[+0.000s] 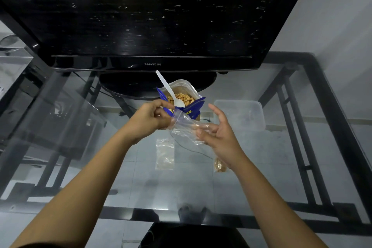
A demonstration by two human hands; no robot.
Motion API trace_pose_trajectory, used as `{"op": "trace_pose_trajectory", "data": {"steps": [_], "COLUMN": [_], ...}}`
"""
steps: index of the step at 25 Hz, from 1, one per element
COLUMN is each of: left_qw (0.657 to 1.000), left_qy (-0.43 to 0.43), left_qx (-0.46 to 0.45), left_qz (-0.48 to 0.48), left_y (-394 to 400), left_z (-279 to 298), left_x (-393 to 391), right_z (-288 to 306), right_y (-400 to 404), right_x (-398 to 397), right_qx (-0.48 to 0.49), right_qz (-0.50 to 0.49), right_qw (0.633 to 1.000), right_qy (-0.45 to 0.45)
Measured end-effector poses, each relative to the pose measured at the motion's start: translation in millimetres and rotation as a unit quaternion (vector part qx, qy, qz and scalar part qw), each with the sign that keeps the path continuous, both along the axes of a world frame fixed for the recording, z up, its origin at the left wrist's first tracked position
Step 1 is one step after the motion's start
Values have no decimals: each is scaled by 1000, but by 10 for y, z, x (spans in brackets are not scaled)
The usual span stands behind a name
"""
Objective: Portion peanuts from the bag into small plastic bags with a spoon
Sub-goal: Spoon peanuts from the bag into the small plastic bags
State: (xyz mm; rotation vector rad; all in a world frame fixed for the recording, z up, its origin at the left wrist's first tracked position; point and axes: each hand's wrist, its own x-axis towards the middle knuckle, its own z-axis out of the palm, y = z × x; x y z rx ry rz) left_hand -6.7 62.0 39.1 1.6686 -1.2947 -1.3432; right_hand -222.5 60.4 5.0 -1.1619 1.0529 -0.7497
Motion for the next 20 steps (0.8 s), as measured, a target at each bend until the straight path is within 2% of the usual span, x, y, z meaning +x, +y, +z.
{"op": "trace_pose_trajectory", "data": {"steps": [4,6,8,10,12,13,17,20], "left_qw": [996,990,987,991,997,998,999,999], "left_qy": [-90,-136,-155,-122,-71,-55,-37,-3], "left_qx": [-20,-34,-44,-40,-29,-25,-12,-7], "left_qz": [-5,8,21,29,30,28,30,38], "left_y": [-13,-19,-37,-51,-64,-71,-103,-131], "left_z": [-3,-6,12,58,114,133,132,95], "left_x": [-65,-89,-74,-58,-55,-57,-50,-38], "right_z": [-15,-10,66,149,182,184,130,70], "right_y": [-45,-69,-85,-92,-105,-116,-157,-216], "right_x": [-37,-17,26,102,201,247,362,371], "right_qx": [30,-37,-168,-274,-322,-335,-364,-384], "right_qz": [23,-25,-97,-22,95,104,11,29], "right_qw": [999,997,967,933,886,870,886,877], "right_qy": [-8,63,164,232,319,345,289,287]}}
